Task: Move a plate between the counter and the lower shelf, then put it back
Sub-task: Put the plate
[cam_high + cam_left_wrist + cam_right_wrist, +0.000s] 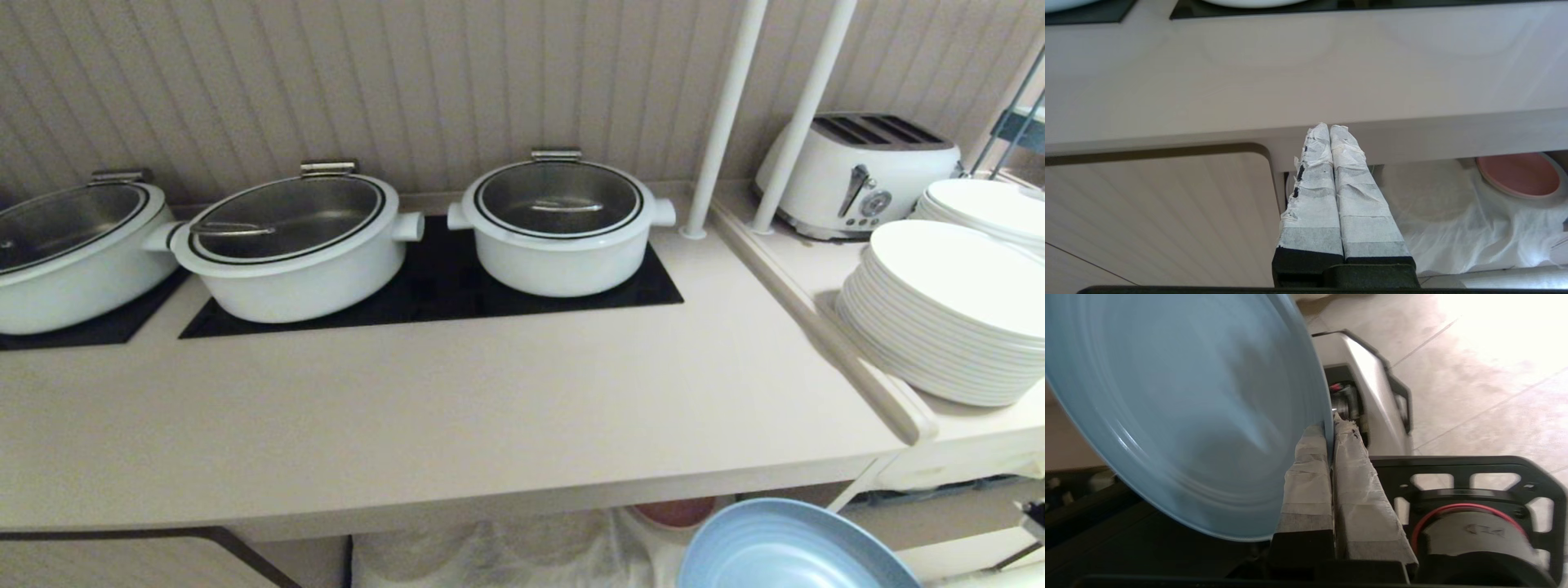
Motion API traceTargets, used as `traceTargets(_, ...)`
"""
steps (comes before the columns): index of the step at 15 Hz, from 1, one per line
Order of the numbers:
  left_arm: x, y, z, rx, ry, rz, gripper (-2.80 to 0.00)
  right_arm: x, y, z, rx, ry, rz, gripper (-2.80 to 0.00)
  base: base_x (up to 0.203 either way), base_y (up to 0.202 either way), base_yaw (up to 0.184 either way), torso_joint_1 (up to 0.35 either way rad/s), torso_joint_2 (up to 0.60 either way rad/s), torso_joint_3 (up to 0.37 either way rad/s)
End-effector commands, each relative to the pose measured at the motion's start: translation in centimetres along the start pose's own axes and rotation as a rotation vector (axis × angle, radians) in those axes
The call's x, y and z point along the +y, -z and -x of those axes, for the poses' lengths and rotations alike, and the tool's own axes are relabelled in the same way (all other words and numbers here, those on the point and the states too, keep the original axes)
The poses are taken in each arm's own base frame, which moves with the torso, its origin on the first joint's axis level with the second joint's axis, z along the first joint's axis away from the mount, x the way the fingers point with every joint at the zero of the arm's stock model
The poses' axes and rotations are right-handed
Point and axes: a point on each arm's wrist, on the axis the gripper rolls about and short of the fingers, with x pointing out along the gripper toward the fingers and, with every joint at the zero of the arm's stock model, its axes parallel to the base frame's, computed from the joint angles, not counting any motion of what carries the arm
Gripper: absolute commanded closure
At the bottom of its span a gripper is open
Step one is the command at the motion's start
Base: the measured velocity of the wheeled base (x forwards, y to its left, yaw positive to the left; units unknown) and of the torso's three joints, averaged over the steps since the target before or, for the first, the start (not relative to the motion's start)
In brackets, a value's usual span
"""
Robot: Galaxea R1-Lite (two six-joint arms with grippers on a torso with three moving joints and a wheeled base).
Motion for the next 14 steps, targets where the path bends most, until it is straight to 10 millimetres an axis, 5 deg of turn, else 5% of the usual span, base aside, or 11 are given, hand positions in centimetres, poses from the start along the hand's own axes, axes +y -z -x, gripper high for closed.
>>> traceTargets(1, 0.0, 0.0, 0.0, 0.0, 0.0, 0.0, 0.0, 0.18, -0.17, 0.18, -0.001, -0.009, -0.014, 0.0, 0.0, 0.0, 0.0, 0.159, -0.32, -0.161)
traceTargets(14, 0.0, 0.0, 0.0, 0.0, 0.0, 0.0, 0.0, 0.17, -0.03, 0.11, 0.011, -0.007, -0.011, 0.0, 0.0, 0.0, 0.0, 0.135, -0.27, -0.136)
